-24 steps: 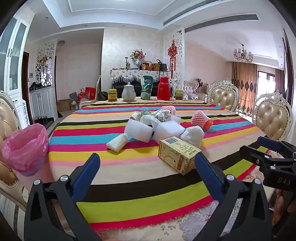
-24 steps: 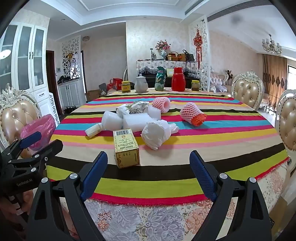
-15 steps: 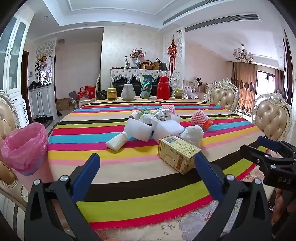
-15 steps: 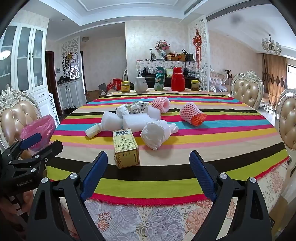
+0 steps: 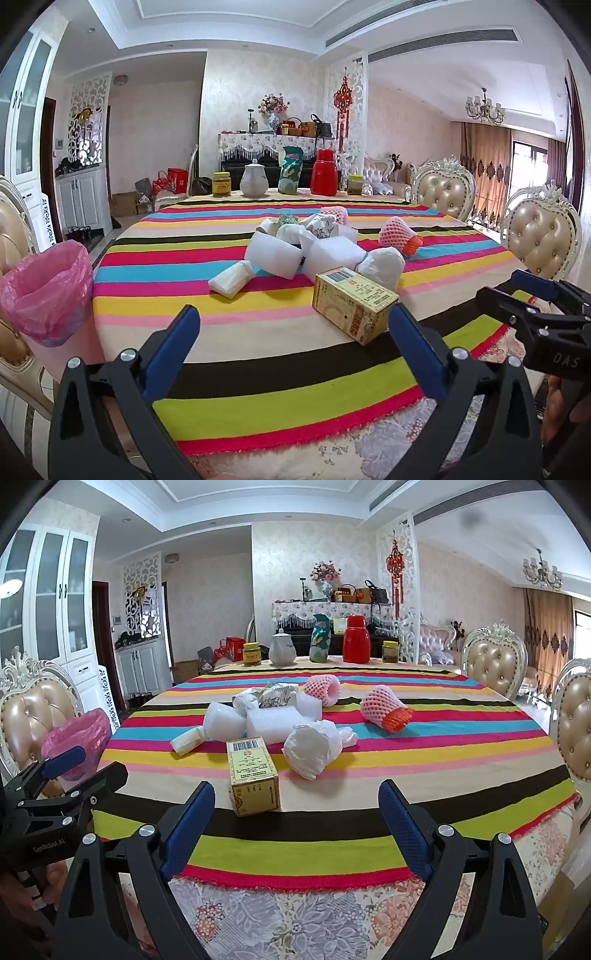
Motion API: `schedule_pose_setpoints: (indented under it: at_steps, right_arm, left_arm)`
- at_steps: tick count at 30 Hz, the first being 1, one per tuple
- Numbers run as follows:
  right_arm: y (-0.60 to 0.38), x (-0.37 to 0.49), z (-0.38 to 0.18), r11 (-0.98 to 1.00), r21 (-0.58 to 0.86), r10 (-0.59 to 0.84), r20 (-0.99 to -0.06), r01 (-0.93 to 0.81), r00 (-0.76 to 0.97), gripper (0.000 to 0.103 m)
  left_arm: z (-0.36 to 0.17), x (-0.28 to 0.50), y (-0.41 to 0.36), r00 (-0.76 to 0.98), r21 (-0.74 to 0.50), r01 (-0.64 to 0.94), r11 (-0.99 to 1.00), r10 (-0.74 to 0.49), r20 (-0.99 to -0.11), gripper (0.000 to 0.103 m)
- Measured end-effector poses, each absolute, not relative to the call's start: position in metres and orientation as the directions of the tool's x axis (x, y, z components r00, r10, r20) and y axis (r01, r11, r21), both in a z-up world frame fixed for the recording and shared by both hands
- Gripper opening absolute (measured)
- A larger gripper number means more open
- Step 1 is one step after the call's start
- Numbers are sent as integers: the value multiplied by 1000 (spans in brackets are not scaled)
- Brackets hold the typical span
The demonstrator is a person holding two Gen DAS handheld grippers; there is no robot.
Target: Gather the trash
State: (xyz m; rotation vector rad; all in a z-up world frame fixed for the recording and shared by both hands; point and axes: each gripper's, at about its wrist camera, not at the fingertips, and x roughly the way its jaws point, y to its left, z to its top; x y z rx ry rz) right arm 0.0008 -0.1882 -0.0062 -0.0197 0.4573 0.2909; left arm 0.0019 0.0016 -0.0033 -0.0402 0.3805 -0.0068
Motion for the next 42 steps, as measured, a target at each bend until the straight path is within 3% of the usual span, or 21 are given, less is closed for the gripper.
schedule_pose_setpoints:
  at_steps: [42]
  right_arm:
    - [-185,0,-4,954,63,290,-436,-293,852,85]
  left_arm:
    - [-4,2,3,927,-44,0,999,-16,-375,99]
